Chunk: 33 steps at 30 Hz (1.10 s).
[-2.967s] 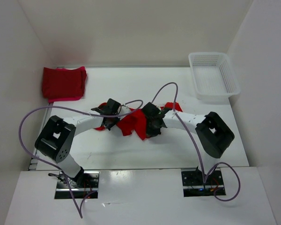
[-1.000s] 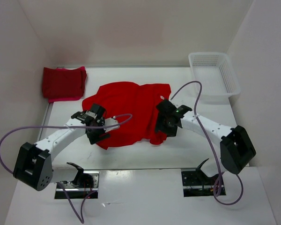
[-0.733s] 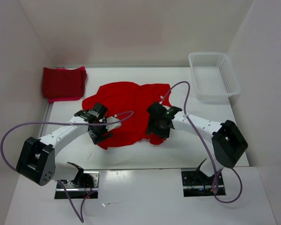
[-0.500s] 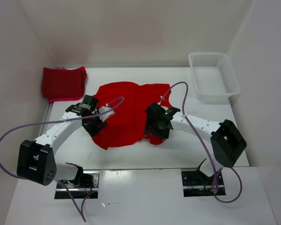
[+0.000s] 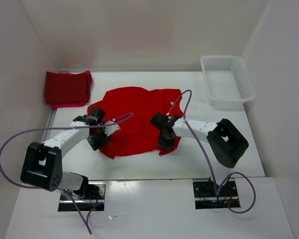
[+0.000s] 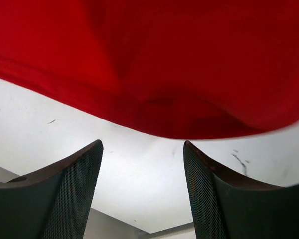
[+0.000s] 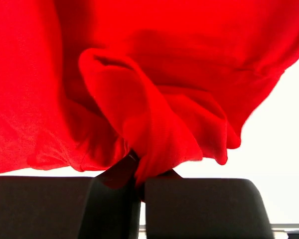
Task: Fold and stack the t-shirts
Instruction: Flatten out the tshirt
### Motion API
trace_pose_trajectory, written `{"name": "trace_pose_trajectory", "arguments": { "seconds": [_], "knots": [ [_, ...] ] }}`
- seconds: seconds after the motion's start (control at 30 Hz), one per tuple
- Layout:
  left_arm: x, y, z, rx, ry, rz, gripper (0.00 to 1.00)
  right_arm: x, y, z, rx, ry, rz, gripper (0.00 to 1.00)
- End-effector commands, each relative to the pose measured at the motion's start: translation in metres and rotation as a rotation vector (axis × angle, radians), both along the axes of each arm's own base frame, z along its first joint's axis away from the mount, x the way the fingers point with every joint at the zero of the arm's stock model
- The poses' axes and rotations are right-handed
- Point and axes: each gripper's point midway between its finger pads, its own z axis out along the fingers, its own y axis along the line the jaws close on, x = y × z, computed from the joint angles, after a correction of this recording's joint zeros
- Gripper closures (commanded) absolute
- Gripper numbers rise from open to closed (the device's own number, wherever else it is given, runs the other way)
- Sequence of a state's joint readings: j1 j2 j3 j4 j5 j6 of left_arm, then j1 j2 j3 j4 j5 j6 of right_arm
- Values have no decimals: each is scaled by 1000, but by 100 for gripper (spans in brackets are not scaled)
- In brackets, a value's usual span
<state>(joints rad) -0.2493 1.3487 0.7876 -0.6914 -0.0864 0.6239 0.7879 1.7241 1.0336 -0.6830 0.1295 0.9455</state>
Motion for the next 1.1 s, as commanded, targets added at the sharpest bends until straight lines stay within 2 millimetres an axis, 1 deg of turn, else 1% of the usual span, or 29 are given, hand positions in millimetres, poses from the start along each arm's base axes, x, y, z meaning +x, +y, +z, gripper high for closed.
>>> {"name": "trace_pose_trajectory", "arguments": {
  "seconds": [0.0, 0.07, 0.1, 0.17, 0.2, 0.23, 0.27, 0.33, 0.37, 0.43, 0.47, 0.5, 0.53, 0.57, 0.6, 0.63, 0.67, 0.7, 0.73, 0.77, 0.8, 0.83, 0.87, 0.9, 0.93, 0.97, 1.0, 1.03, 1.07],
  "knots": [
    [45, 20, 13, 32, -130, 94, 27, 1, -13, 8, -49, -48, -46, 100],
    [56, 24, 16, 20, -156, 138, 27, -2, -21, 18, -54, -65, -62, 100],
    [66, 28, 15, 18, -171, 157, 27, -3, -28, 20, -70, -66, -73, 100],
    [74, 34, 11, 39, -175, 178, 27, -7, -36, 30, -79, -72, -85, 100],
    [79, 34, 0, 44, -154, 177, 27, -7, -41, 33, -83, -68, -99, 100],
    [85, 35, -2, 54, -154, 181, 27, -8, -49, 37, -99, -69, -112, 100],
    [89, 34, -15, 56, -131, 190, 27, -9, -54, 37, -122, -70, -104, 100],
    [101, 35, -20, 64, -140, 203, 27, -4, -62, 49, -131, -84, -118, 100],
    [104, 37, -31, 82, -128, 207, 27, -4, -67, 50, -156, -90, -121, 100],
    [115, 34, -34, 87, -144, 202, 27, 1, -78, 57, -169, -104, -147, 100],
    [125, 29, -37, 81, -163, 192, 27, 4, -80, 62, -155, -118, -160, 100],
    [131, 30, -37, 90, -178, 196, 27, 3, -85, 63, -157, -119, -160, 100],
    [139, 27, -36, 99, -193, 180, 27, 6, -85, 65, -134, -119, -170, 100],
    [146, 26, -42, 98, -196, 180, 27, 9, -83, 68, -104, -122, -179, 100],
    [161, 26, -34, 107, -228, 188, 27, 7, -84, 68, -105, -124, -169, 100],
    [174, 27, -30, 114, -261, 186, 27, 10, -86, 68, -100, -131, -182, 100],
    [183, 22, -35, 112, -264, 178, 27, 10, -86, 68, -100, -131, -182, 100],
    [192, 23, -32, 125, -285, 171, 27, 10, -86, 68, -102, -130, -174, 100],
    [209, 22, -24, 127, -323, 179, 27, 10, -86, 65, -111, -120, -172, 100],
    [220, 15, -18, 118, -352, 172, 27, 9, -87, 63, -118, -113, -172, 100],
    [229, 14, -9, 116, -382, 164, 27, 9, -87, 63, -118, -113, -172, 100],
    [247, 6, 4, 100, -436, 158, 27, 13, -87, 63, -110, -122, -182, 100],
    [255, 4, 7, 96, -449, 159, 27, 15, -86, 63, -114, -122, -169, 100],
    [264, 3, 18, 87, -485, 163, 27, 23, -76, 68, -73, -145, -153, 100],
    [270, 5, 21, 101, -497, 173, 27, 26, -71, 68, -55, -147, -141, 100],
    [279, 3, 33, 93, -528, 176, 27, 33, -62, 75, -19, -166, -127, 99],
    [277, 3, 40, 92, -533, 177, 26, 38, -50, 76, 31, -171, -106, 97],
    [275, 4, 65, 79, -580, 182, 25, 40, -46, 77, 45, -178, -95, 94],
    [270, 3, 76, 65, -597, 178, 23, 44, -42, 79, 55, -183, -82, 92]
  ]
}}
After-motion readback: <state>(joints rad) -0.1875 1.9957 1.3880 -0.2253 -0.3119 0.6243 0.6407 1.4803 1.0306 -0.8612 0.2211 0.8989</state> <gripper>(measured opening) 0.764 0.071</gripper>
